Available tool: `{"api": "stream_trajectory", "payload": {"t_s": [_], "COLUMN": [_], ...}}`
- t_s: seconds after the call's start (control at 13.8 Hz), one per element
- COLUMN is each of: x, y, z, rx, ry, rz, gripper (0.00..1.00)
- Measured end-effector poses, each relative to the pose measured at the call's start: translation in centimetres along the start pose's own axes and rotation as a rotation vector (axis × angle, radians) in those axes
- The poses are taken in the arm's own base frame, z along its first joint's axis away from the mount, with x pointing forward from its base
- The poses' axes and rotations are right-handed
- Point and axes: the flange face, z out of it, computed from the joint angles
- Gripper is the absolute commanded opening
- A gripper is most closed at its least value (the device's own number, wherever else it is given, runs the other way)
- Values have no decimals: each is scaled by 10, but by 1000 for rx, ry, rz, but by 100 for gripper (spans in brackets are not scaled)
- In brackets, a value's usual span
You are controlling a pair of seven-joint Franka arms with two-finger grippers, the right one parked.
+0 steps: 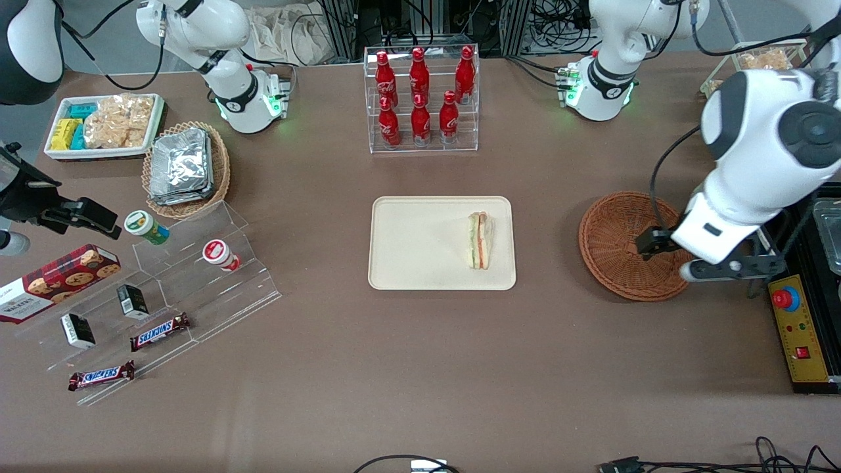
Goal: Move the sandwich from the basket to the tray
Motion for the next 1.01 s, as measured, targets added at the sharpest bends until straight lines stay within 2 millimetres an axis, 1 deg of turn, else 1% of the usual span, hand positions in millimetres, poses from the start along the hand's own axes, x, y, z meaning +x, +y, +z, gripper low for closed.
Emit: {"api": "stream_trajectory", "payload": {"t_s": [0.14,0.36,0.51,0.58,0.72,0.87,1.01], "x": [-1,-6,-8,-9,-14,-27,-42], "y": [-24,-57,-70,-71,-65,-53,-48], "z": [-11,-29,-45,-53,-74,-94,-110], "rx": [-5,-24,-34,-38,-44,-50,-51], "ry": [12,-21,-35,-37,-20,-18,-31], "rz": [9,19,25,28,42,67,81], "gripper": [100,100,100,100,100,100,100]}}
